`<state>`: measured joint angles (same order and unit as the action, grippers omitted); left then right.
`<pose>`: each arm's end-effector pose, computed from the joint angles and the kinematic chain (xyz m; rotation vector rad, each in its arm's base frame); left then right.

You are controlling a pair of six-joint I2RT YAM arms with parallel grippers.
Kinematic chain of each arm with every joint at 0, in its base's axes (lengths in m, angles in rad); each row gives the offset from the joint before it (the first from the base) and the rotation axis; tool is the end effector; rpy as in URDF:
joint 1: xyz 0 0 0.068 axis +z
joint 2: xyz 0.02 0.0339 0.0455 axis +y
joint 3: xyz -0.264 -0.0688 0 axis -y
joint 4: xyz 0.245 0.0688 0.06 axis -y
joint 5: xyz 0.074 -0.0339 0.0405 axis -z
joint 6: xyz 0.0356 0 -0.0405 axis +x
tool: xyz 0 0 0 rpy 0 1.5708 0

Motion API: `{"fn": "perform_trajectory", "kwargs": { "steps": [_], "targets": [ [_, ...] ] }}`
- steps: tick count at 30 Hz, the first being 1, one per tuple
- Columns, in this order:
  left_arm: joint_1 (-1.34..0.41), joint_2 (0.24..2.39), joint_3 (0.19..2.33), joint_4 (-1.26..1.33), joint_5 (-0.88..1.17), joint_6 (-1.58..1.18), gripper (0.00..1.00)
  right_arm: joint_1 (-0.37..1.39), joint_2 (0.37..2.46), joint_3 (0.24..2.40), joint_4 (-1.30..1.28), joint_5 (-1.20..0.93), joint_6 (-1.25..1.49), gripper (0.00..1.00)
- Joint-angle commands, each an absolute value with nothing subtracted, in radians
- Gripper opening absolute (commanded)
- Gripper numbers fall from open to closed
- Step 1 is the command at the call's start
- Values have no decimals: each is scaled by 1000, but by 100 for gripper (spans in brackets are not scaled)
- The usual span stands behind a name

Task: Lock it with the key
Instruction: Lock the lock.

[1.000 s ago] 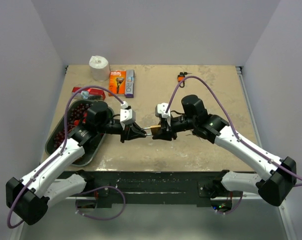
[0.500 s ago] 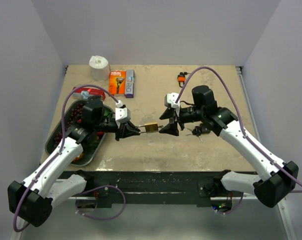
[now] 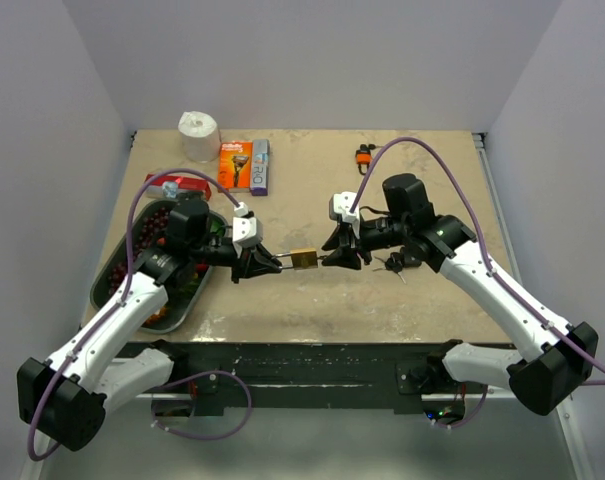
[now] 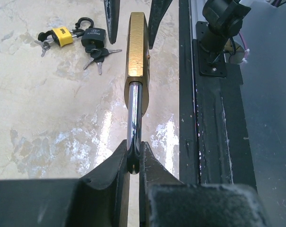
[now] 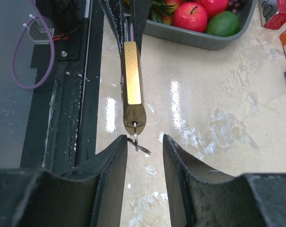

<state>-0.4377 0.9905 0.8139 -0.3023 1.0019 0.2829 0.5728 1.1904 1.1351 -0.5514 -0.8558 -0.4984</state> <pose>0.1772 -0.1160 0.3074 1.2460 1.5363 -1.1128 0.1954 0.1580 0.3495 -1.4540 1.5000 0.9657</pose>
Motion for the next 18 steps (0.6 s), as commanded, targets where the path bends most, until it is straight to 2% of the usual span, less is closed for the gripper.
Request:
{"fn": "perform_trajectory", "kwargs": {
  "steps": [1,4,8,13,18],
  "targets": [
    [-431,986,850,-207,1065,308,0,571,1187,1181,-522,-880,-499,38],
    [-431,986,847,-204,1058,307,0,571,1196,1181,-520,-887,-495,29],
    [-431,985,847,-204,1054,299,0,571,1207,1183,-522,-885,-495,0],
    [-407,983,847,-248,1048,337,0,563,1206,1183,-532,-847,-476,0],
    [-316,988,851,-353,1075,451,0,442,1221,1180,-534,-902,-442,0]
  ]
}}
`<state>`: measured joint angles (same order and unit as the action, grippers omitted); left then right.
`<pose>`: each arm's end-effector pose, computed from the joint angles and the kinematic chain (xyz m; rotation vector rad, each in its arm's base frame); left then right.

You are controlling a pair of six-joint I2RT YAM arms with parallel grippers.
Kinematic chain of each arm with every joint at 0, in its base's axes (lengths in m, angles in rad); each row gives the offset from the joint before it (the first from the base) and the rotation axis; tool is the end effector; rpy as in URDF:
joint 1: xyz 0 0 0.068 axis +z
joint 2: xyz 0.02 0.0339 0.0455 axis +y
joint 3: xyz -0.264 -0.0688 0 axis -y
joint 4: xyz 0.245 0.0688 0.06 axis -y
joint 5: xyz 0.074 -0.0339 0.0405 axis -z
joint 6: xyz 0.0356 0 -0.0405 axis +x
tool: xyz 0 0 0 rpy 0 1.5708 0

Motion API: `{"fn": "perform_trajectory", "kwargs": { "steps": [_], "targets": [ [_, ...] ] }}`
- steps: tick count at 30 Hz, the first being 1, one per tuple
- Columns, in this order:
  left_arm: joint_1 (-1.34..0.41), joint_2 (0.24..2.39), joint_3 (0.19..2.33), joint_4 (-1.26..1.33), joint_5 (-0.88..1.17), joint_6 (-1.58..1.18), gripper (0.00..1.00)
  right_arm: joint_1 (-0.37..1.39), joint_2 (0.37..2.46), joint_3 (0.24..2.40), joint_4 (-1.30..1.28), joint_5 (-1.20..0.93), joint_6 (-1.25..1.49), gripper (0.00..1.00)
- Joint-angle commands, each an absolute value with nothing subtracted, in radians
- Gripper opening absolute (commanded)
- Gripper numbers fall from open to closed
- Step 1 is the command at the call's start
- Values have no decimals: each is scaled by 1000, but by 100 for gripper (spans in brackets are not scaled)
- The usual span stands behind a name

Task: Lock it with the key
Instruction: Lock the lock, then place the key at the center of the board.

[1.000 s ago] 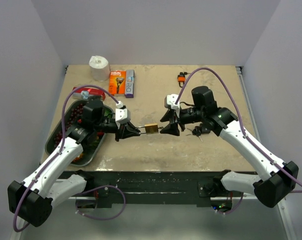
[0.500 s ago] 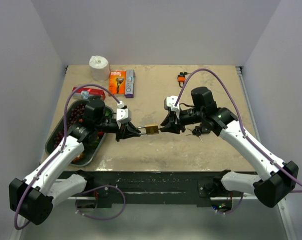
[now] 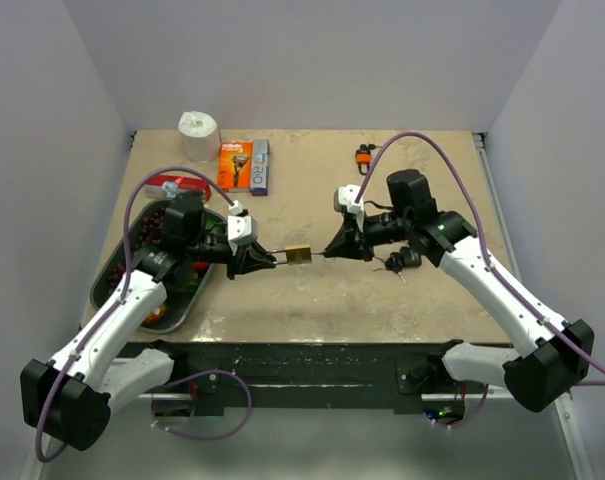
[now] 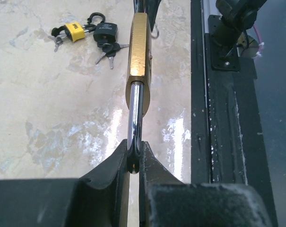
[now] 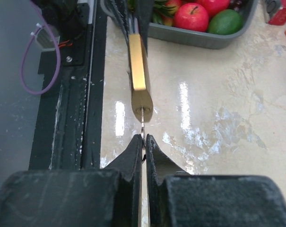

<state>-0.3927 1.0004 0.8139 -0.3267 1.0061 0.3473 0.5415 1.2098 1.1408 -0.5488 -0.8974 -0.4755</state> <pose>0.1829 -0.1083 0.3036 1.2469 1.5385 -1.0622 0.2031 0.1546 0.3477 -1.4256 1.5239 1.0090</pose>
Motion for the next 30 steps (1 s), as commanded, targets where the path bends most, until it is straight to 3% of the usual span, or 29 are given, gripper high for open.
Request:
{"fn": "perform_trajectory", "kwargs": {
  "steps": [1,9,15,20,30],
  "targets": [
    [-299,992,851,-400,1080,501,0,422,1232,1183,-537,-914,-440,0],
    [-146,1026,859,-557,1127,652,0,299,1359,1224,-476,-928,-402,0],
    [-127,1034,847,-431,1083,505,0,299,1605,1265,-200,-655,-44,0],
    [-127,1025,836,-394,1019,410,0,301,1765,1342,-57,-479,72,0],
    [-127,999,790,-293,994,322,0,299,2020,1466,-5,-451,158,0]
  ]
}}
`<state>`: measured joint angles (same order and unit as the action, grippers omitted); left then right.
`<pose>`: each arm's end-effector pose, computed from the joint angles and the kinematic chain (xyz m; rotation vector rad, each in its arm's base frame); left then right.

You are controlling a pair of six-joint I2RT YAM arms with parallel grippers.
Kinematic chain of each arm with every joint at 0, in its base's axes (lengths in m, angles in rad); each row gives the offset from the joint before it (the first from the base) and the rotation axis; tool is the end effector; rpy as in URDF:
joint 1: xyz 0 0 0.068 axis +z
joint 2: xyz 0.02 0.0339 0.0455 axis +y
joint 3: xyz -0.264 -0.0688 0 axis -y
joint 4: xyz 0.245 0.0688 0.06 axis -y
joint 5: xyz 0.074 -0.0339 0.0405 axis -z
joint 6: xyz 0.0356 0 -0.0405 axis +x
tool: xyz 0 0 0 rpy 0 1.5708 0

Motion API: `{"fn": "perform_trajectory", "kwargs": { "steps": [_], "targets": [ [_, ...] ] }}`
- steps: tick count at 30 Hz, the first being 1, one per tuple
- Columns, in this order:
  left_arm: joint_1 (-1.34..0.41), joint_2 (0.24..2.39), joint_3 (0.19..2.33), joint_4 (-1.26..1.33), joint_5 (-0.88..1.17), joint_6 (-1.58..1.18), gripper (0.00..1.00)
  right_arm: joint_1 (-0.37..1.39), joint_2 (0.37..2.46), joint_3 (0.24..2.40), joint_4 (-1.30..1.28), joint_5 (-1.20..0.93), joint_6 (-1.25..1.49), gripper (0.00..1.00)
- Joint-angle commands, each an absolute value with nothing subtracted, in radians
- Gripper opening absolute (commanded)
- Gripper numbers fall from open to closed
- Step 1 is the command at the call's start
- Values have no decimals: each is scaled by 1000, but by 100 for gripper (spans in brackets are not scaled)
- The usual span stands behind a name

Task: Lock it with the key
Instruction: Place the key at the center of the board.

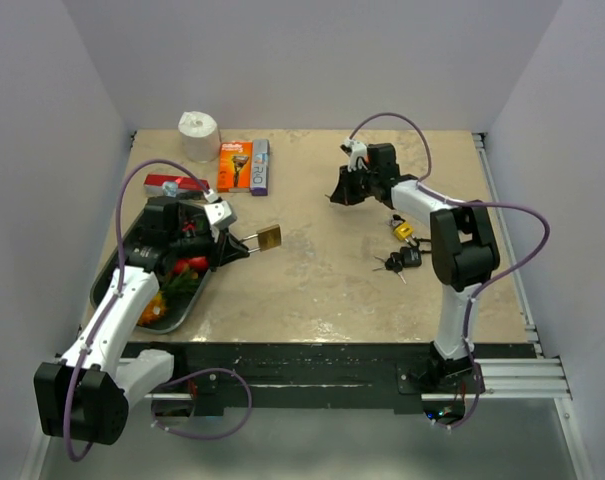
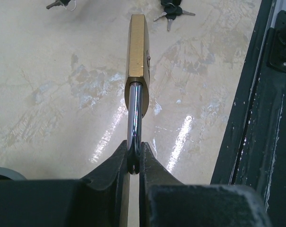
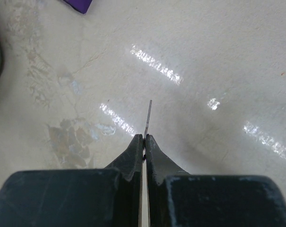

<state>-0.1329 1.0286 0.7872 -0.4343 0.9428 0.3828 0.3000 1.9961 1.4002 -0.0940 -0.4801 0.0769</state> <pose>0.2044 -0.0564 0.2800 0.9836 1.8098 -0.8922 0.4220 0.1477 0.1989 -0.5102 2.2150 0.7423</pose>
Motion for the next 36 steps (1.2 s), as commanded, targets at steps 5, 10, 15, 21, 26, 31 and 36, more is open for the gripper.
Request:
{"fn": "perform_trajectory", "kwargs": {
  "steps": [5,10,15,21,26,31,36],
  "targets": [
    [-129,1003,779,-272,994,305,0,301,2086,1474,52,-445,210,0],
    [-127,1008,773,-278,994,304,0,305,2115,1468,84,-437,236,0],
    [-127,1009,753,-275,994,305,0,307,2151,1483,110,-425,262,0],
    [-129,1006,746,-276,989,304,0,321,2180,1506,106,-426,264,4],
    [-129,1017,755,-293,986,299,0,328,2180,1508,97,-431,259,47],
    [-129,1038,787,-354,999,342,0,328,2120,1496,81,-484,213,68],
    [-129,1092,847,-497,1023,429,0,328,1965,1479,23,-616,5,84]
  ]
}}
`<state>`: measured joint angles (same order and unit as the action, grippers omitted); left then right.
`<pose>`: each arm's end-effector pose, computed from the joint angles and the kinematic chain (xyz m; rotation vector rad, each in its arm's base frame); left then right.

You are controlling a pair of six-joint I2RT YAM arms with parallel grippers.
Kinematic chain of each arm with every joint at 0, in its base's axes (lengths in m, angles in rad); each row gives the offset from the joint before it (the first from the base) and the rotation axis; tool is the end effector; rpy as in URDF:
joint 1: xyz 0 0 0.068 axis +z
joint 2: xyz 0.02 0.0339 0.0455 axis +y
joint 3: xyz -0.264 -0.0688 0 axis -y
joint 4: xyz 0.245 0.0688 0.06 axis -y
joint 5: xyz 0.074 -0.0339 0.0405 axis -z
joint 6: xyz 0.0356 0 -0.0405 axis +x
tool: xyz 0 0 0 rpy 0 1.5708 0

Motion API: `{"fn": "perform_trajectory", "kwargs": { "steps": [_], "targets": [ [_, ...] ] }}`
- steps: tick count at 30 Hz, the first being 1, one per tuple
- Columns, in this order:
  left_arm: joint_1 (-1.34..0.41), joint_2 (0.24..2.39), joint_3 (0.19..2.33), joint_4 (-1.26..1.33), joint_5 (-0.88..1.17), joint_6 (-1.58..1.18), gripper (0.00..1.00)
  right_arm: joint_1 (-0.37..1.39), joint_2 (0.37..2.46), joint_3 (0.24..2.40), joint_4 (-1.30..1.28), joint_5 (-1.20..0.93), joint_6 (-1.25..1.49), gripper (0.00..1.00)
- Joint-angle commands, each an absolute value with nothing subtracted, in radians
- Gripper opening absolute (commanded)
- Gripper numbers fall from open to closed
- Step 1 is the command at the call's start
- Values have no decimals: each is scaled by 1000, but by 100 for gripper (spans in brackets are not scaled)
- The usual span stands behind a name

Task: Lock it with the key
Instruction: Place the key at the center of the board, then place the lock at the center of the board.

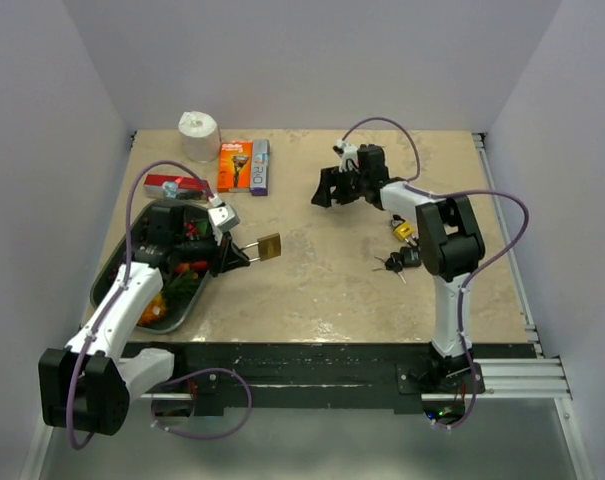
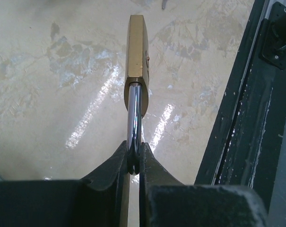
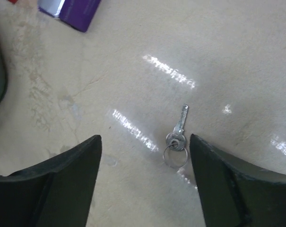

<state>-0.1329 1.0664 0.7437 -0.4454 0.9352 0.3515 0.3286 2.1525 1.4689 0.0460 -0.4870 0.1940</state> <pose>0.2066 -0.0565 0.2577 0.9345 1.9185 -0.9507 0.4467 0.1699 0.1631 -0.4280 2.2041 0.8246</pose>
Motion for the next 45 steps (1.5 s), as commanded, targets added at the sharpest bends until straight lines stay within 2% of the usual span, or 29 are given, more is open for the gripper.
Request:
{"fn": "perform_trajectory", "kwargs": {
  "steps": [1,5,8,13,19,28,33,37,40,41,42,43,44,45],
  "targets": [
    [-129,1104,871,-517,1029,433,0,331,1927,1448,15,-635,-65,86],
    [-129,1186,940,-627,1052,394,0,353,1731,1321,3,-681,-373,95],
    [-130,1244,976,-656,1087,316,0,437,1567,1208,-57,-637,-603,98],
    [-150,1282,937,-620,1192,146,0,660,1364,1011,-5,-511,-785,99],
    [-219,1226,900,-512,1138,14,0,845,1316,904,77,-396,-837,99],
    [-279,1190,891,-495,1117,-46,0,916,1348,893,124,-278,-890,98],
    [-279,1161,855,-462,1134,-97,0,949,1355,894,133,-226,-902,82],
    [-279,1157,850,-420,1137,-143,0,953,1367,888,143,-204,-922,63],
    [-279,1155,856,-426,1135,-137,0,953,1365,891,138,-206,-933,42],
    [-279,1155,854,-431,1135,-126,0,953,1362,890,138,-206,-940,26],
    [-279,1157,854,-434,1134,-123,0,954,1364,888,140,-203,-939,20],
    [-278,1158,854,-437,1131,-118,6,953,1361,887,138,-201,-939,14],
    [-278,1155,854,-440,1126,-114,15,953,1359,890,138,-187,-919,0],
    [-278,1147,861,-440,1112,-114,35,954,1361,890,138,-186,-898,0]
  ]
}}
